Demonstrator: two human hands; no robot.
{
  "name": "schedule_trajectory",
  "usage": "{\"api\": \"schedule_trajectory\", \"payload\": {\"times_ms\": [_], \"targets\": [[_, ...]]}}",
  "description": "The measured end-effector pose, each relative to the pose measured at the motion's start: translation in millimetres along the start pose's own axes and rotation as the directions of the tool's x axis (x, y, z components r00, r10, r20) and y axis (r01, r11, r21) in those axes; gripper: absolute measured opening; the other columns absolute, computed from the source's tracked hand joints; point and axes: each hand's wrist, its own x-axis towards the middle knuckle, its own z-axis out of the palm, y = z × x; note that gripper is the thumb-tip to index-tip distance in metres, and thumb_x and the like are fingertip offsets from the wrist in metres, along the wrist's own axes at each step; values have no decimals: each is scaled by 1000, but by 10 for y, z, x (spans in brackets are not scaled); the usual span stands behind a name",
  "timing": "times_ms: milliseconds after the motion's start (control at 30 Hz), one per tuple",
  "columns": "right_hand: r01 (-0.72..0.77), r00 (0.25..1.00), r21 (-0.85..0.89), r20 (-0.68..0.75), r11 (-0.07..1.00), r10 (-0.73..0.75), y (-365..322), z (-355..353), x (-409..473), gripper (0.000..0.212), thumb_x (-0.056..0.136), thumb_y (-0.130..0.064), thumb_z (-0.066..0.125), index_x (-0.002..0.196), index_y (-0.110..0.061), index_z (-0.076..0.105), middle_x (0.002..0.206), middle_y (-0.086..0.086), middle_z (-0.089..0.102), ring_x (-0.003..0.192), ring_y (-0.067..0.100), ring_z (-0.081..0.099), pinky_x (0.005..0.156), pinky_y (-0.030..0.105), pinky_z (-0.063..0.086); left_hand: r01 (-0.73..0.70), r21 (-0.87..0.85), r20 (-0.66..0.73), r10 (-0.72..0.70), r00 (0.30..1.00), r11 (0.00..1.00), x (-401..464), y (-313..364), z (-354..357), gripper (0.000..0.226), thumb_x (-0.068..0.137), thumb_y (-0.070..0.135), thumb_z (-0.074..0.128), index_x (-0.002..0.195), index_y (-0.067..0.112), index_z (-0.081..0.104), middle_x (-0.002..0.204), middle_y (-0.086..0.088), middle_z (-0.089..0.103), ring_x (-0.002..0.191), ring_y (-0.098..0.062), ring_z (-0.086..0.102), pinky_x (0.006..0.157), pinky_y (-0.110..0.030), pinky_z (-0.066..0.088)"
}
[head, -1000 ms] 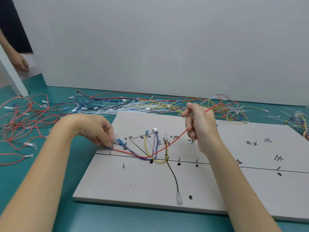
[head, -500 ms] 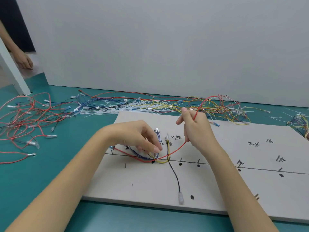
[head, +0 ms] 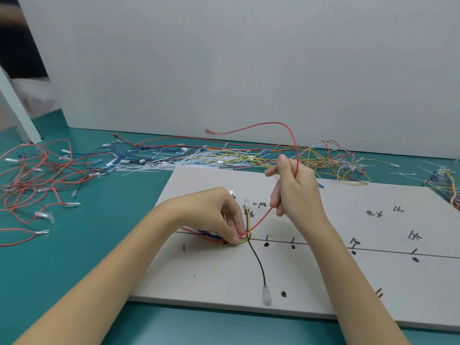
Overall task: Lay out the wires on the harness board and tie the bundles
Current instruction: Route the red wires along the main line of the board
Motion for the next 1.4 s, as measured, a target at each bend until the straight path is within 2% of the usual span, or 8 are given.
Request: {"api": "schedule_trajectory", "payload": {"times_ms": [133, 400, 567, 833, 933, 1067, 1233, 1400], "targets": [[-31, 997, 136, -66, 990, 40, -33, -55, -7, 44, 104, -38, 34, 86, -9, 61, 38, 5, 52, 25, 18, 38, 33, 17, 30, -6, 9, -26, 7, 1000, 1000, 17, 4, 30, 11, 75, 16, 80, 81, 25, 77, 73, 4, 73, 60, -6, 59, 58, -13, 46], [11, 966, 278, -251, 961, 61, -130, -144, -3, 27, 101, -30, 45, 88, -14, 61, 36, -3, 43, 32, 7, 33, 35, 16, 27, -18, 35, -19, 18, 1000, 999, 41, -8, 61, 10, 73, 21, 82, 78, 28, 78, 63, 15, 69, 57, 1, 59, 54, -8, 40], [-25, 938, 387, -310, 922, 156, -147, -233, 19, 30, 104, -34, 34, 93, -18, 57, 39, -2, 48, 31, 9, 32, 34, 13, 24, -6, 37, -12, 7, 1000, 999, 41, -15, 83, 10, 72, 21, 83, 78, 27, 78, 64, 16, 69, 57, 2, 59, 56, -10, 42], [10, 893, 385, -419, 923, 165, -66, -291, -12, 22, 102, -21, 43, 98, -15, 64, 72, -20, 67, 29, 9, 33, 37, 14, 26, -13, 42, -28, 14, 1000, 999, 58, -4, 108, 8, 72, 27, 83, 79, 26, 79, 74, 10, 74, 65, -3, 63, 69, -27, 50], [24, 904, 378, -403, 926, 141, -38, -308, -32, 30, 100, -16, 46, 88, -32, 69, 90, -1, 69, 29, 10, 36, 38, 13, 27, -8, 45, -56, 11, 998, 999, 72, 4, 137, 12, 70, 31, 85, 76, 23, 77, 71, 7, 73, 60, -5, 61, 61, -21, 48], [-112, 944, 163, -290, 980, 156, 63, -369, 0, 19, 98, -12, 45, 105, -21, 60, 52, -5, 61, 29, 11, 38, 37, 15, 30, 14, 68, -107, -7, 994, 998, 99, 4, 166, 23, 66, 36, 87, 67, 23, 69, 63, 7, 69, 54, -4, 58, 57, -22, 45], [-358, 932, -389, -95, 849, 350, 285, -430, 17, 23, 89, -3, 36, 100, -16, 51, 55, 3, 65, 37, 19, 56, 43, 23, 34, -9, 64, -117, 17, 993, 998, 126, 3, 185, 25, 69, 31, 86, 78, 25, 64, 67, 11, 70, 61, -5, 60, 63, -26, 47], [-423, 895, -431, -58, 797, 443, 366, -471, 78, 20, 87, 3, 34, 91, -12, 46, 43, 4, 62, 52, 33, 69, 56, 39, 55, -26, 54, -106, 31, 994, 998, 137, 11, 187, 16, 72, 27, 84, 73, 27, 69, 64, 13, 68, 63, -5, 60, 66, -28, 49]]}}
